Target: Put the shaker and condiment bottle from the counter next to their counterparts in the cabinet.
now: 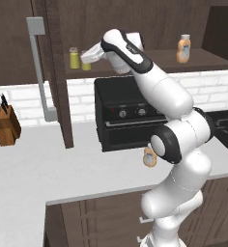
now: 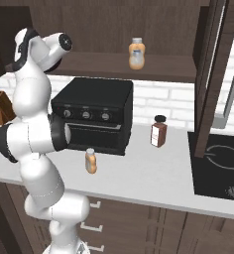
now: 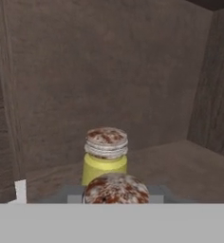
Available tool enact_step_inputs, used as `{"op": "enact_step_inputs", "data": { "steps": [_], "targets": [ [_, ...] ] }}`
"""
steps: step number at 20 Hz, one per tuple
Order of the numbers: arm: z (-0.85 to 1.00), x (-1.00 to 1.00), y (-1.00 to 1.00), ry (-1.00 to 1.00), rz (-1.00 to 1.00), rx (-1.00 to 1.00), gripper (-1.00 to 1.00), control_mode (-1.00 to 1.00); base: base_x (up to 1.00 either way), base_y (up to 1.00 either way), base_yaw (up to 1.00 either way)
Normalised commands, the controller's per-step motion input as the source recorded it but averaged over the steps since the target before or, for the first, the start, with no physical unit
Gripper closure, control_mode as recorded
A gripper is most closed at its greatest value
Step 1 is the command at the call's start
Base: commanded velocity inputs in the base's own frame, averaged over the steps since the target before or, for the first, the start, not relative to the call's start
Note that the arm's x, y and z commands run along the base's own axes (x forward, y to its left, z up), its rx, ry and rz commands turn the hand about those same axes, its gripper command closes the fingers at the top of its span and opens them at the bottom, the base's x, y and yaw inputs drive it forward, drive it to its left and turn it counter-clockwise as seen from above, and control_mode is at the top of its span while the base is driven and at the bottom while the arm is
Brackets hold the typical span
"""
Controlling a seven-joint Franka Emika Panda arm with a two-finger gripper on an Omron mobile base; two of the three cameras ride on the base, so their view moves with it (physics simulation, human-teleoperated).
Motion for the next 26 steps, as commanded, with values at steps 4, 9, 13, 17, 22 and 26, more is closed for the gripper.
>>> {"op": "enact_step_inputs", "data": {
  "steps": [4,9,13,17,22,26],
  "targets": [
    [-0.40,0.11,0.03,0.00,0.03,0.00,1.00,-1.00,0.00,0.00,0.00],
    [-0.44,0.13,0.24,0.00,0.03,-0.01,1.00,-1.00,0.00,0.00,0.00],
    [-0.44,0.15,0.39,0.00,0.03,-0.04,-1.00,-1.00,0.00,0.00,0.00],
    [-0.29,0.20,0.06,0.00,0.01,0.00,-1.00,-1.00,0.00,0.00,0.00],
    [-0.22,0.03,0.00,0.00,0.03,0.04,-1.00,-1.00,0.00,0.00,0.00],
    [-0.20,0.00,0.00,0.00,0.03,0.05,-1.00,-1.00,0.00,0.00,0.00]
  ]
}}
